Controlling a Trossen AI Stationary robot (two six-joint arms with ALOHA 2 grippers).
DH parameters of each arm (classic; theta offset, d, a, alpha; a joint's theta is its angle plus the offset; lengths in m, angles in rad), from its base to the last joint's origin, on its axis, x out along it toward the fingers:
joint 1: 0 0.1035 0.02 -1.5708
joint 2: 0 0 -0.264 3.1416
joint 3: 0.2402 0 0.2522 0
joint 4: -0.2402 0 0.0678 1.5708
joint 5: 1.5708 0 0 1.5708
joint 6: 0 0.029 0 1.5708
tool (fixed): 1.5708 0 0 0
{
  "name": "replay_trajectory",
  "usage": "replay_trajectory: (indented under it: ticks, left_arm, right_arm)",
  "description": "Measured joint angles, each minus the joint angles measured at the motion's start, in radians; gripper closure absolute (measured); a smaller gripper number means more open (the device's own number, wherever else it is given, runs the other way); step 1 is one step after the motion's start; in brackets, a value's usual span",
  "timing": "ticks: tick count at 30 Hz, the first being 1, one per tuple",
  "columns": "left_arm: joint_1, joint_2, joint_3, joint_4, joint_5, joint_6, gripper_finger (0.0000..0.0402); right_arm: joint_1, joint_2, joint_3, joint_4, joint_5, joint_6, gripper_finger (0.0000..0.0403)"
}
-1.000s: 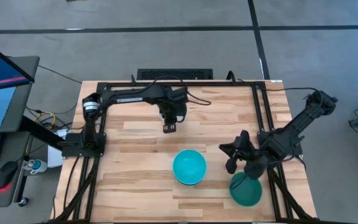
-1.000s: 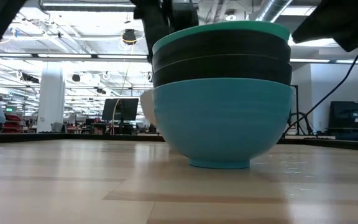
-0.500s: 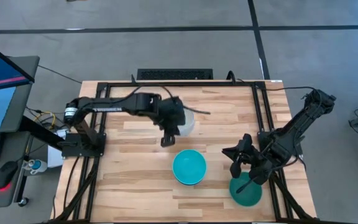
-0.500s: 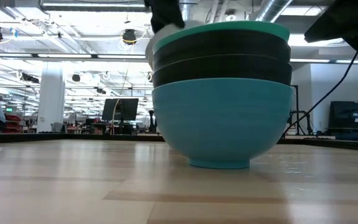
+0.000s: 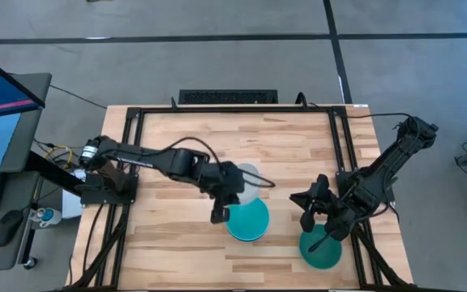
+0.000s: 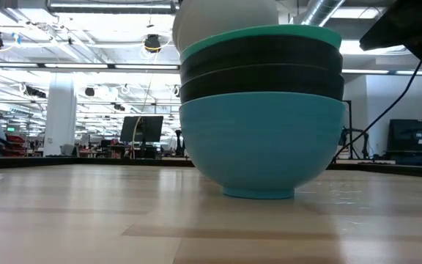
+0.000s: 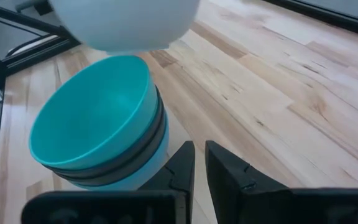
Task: Nest bowls inside each other
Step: Stack the white bowl on top of the light blue bowl
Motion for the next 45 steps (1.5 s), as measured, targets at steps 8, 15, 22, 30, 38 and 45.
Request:
replay_trajectory:
  ticks: [8, 15, 22, 30, 38, 45]
  left_arm:
    - [-0.077, 0.005, 0.000, 0.020, -0.064, -0.094, 0.0401]
    - [-0.132, 0.010, 0.000, 0.110, -0.099, -0.152, 0.0401]
    - [-0.155, 0.025, 0.000, 0.117, -0.119, -0.179, 0.0401]
    - [-0.173, 0.100, 0.010, 0.136, -0.068, -0.184, 0.0401]
    - [-0.146, 0.167, 0.026, 0.090, -0.056, -0.182, 0.0401]
    - [-0.138, 0.184, 0.025, 0.068, 0.004, -0.180, 0.0400]
  right_arm:
    - [0.000, 0.000, 0.000, -0.025, -0.011, -0.001, 0.0342]
    - [0.000, 0.000, 0.000, -0.037, -0.030, -0.002, 0.0342]
    - [0.000, 0.000, 0.000, -0.047, -0.040, -0.001, 0.0342]
    - [0.001, 0.000, 0.000, -0.058, -0.074, 0.000, 0.0342]
    - [0.006, 0.001, 0.000, -0.054, -0.076, 0.008, 0.0342]
    - [0.006, 0.001, 0.000, -0.051, -0.076, 0.008, 0.0342]
